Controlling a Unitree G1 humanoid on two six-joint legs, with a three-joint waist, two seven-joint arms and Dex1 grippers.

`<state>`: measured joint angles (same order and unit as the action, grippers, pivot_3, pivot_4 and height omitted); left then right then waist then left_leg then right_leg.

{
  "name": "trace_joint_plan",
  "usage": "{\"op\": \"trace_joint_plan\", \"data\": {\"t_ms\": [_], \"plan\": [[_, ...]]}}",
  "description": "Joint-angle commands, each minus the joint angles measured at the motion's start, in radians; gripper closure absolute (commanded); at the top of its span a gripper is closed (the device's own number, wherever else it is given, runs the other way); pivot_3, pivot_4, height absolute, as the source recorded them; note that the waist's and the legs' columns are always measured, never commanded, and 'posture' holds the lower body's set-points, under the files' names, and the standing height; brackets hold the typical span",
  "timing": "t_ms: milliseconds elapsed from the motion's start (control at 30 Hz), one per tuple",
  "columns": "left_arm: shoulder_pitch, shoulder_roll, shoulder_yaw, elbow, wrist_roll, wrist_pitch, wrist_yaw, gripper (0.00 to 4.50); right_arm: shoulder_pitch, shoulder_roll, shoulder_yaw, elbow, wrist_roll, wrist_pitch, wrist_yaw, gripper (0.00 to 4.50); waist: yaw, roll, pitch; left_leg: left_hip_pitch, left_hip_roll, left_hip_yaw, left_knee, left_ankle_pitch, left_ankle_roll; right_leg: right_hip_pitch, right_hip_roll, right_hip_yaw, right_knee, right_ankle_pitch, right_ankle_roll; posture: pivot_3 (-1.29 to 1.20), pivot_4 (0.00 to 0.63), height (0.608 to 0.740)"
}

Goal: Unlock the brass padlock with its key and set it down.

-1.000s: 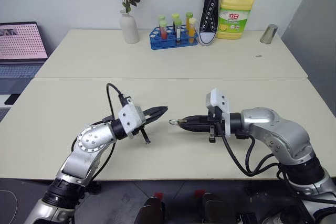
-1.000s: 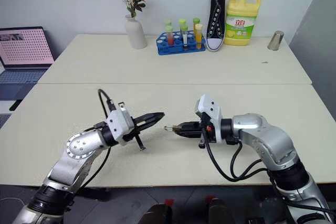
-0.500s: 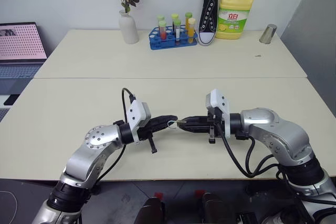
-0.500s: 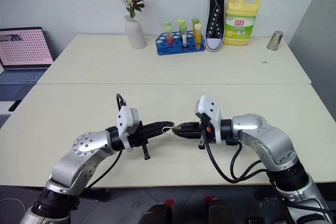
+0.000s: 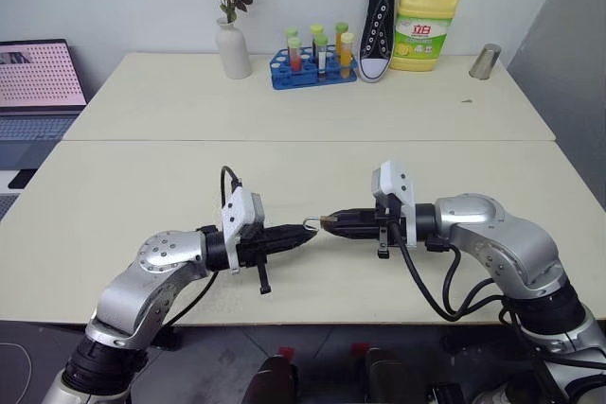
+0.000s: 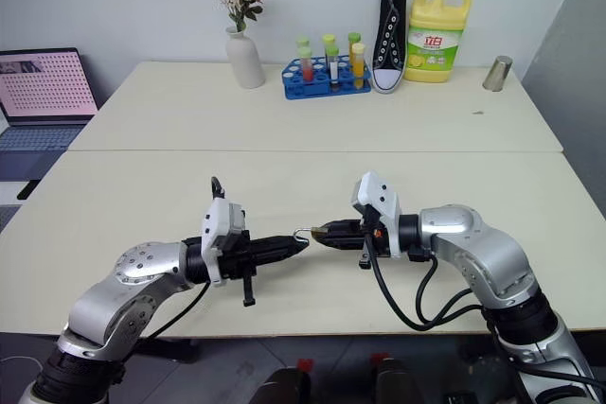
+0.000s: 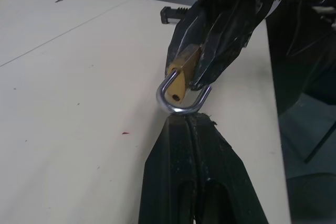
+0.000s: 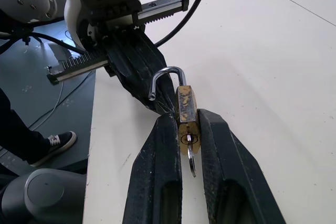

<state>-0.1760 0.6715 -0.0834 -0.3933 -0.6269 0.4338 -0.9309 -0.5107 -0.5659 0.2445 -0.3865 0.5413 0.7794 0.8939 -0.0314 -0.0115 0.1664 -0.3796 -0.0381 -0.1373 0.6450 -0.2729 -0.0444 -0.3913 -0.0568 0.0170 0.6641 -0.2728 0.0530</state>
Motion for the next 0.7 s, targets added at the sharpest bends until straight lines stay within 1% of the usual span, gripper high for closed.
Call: {"op": "trace_joint_plan", "data": {"t_ms": [33, 200, 700], "plan": [[-0.018, -0.001, 0.049, -0.07, -0.083, 0.058, 0.002, 4.5, -0.002, 0.0, -0.005, -0.015, 0.001, -0.02, 0.014, 4.36, 0.0, 0.0, 0.0, 0.0, 0.0, 0.0, 0.0, 0.0, 0.0, 0.0, 0.0, 0.0, 0.0, 0.0, 0.0, 0.0, 0.15, 0.74], [-0.022, -0.002, 0.077, -0.087, -0.133, 0.121, 0.026, 4.5, -0.002, 0.002, -0.003, -0.013, -0.005, -0.022, 0.018, 4.36, 0.0, 0.0, 0.0, 0.0, 0.0, 0.0, 0.0, 0.0, 0.0, 0.0, 0.0, 0.0, 0.0, 0.0, 0.0, 0.0, 0.15, 0.74], [-0.021, 0.013, 0.079, -0.105, -0.105, 0.126, 0.025, 4.5, -0.001, 0.002, -0.001, -0.007, -0.013, -0.023, 0.026, 4.36, 0.0, 0.0, 0.0, 0.0, 0.0, 0.0, 0.0, 0.0, 0.0, 0.0, 0.0, 0.0, 0.0, 0.0, 0.0, 0.0, 0.15, 0.74]]}}
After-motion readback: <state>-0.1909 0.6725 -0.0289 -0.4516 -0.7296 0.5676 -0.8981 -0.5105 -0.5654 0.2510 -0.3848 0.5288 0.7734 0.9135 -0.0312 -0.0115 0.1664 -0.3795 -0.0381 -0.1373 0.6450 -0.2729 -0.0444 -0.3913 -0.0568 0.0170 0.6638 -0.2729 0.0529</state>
